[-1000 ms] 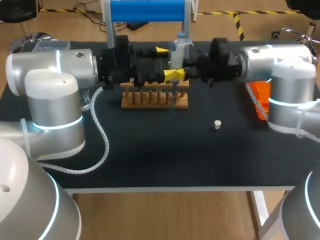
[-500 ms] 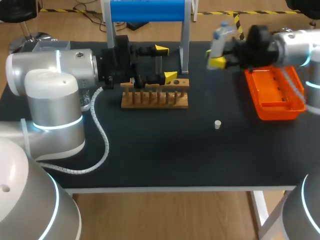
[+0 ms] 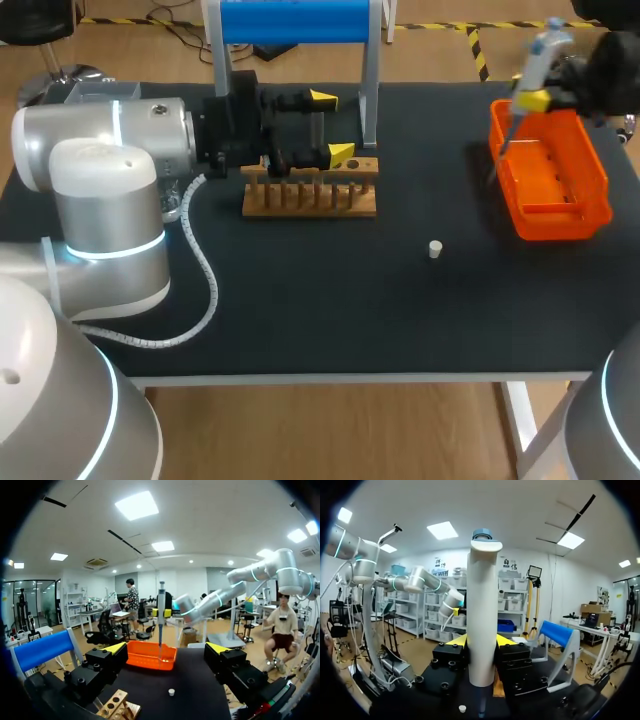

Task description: Invert the test tube, pick up the pipette, mount the tip to pipette, aspirate from beaker and dispense into the tube, eject the tip, return the pipette, and cap with the stopper.

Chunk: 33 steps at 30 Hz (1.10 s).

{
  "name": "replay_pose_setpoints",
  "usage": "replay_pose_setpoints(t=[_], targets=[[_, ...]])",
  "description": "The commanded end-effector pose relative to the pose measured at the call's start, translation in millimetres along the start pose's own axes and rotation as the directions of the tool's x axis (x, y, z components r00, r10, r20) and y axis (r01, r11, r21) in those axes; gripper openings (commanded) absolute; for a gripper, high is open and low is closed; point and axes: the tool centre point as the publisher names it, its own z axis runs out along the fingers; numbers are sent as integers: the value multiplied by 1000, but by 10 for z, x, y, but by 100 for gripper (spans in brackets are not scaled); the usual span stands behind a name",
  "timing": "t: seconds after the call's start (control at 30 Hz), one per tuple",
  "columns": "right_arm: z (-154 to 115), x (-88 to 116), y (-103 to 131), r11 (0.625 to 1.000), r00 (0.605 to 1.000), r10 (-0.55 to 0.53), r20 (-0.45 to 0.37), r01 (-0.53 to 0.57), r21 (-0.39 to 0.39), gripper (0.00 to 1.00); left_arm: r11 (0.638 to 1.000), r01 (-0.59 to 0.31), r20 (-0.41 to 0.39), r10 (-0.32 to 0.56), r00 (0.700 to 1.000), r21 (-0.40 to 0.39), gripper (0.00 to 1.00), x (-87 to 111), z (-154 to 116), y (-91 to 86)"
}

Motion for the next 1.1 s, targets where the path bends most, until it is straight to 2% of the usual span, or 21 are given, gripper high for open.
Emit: replay_pose_setpoints(t=[0.03,0.3,0.53,0.8,1.1], targets=[[-572,10,23,1000,999,-24,-21,24,2,0,1000,-1,1,1,1000,2,100,-1,9,10],[-1026,-83,-63,999,999,-20,-30,19,-44,0,1000,-1,1,1,1000,2,100,-1,9,10],[-1306,-106,-170,998,999,-26,-48,23,-55,0,1000,-1,1,1,1000,2,100,-1,9,10],[-1413,-116,-243,999,998,-19,-66,17,-30,0,1000,-1,1,1,1000,2,100,-1,9,10],[-1303,-31,-334,1000,995,-11,-102,13,20,0,1000,-1,1,1,1000,2,100,-1,9,10]])
